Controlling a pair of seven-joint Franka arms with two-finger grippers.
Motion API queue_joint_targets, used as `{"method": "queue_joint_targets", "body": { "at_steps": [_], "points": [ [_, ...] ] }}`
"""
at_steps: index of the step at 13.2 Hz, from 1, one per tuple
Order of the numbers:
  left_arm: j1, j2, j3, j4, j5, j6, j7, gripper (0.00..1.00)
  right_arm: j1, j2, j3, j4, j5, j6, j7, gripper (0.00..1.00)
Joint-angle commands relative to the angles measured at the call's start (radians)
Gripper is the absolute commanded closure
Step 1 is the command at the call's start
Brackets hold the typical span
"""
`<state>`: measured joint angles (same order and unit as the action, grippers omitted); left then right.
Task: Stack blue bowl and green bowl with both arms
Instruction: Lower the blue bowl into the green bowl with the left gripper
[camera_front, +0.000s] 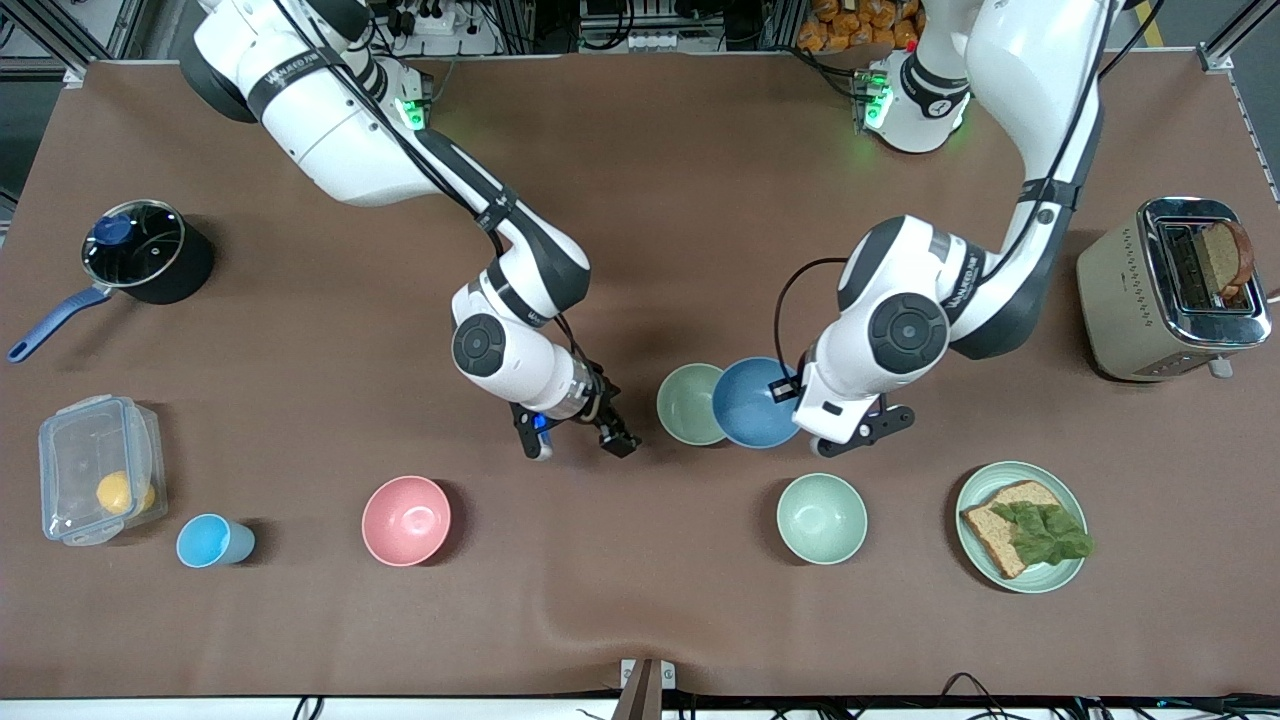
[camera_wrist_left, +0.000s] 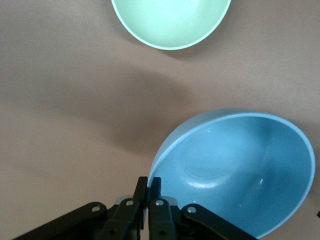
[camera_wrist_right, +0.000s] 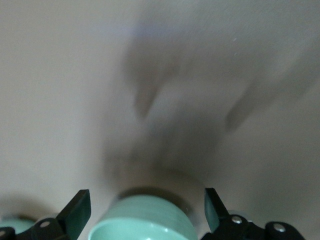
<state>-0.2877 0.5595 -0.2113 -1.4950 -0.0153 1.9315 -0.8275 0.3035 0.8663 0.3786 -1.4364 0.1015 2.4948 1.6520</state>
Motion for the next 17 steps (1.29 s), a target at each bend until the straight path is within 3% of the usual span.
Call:
{"method": "queue_joint_targets", "body": {
  "at_steps": [1,3,4,17],
  "points": [
    [-0.019,0.025,0.007,0.032,-0.040,0.021,-0.024,1.00,0.086,0.016,-0.079,0.013,0.001,0.007,0.096,0.00],
    [-0.047,0.045,0.007,0.032,-0.064,0.066,-0.025,1.00,0.179,0.039,-0.167,0.045,0.006,0.007,0.120,0.00],
    [-0.050,0.052,0.007,0.032,-0.075,0.082,-0.025,1.00,0.195,0.045,-0.179,0.047,0.006,0.009,0.135,0.00],
    [-0.085,0.134,0.007,0.025,-0.104,0.150,-0.024,1.00,0.195,0.048,-0.179,0.053,0.007,0.016,0.155,0.00]
  ]
}}
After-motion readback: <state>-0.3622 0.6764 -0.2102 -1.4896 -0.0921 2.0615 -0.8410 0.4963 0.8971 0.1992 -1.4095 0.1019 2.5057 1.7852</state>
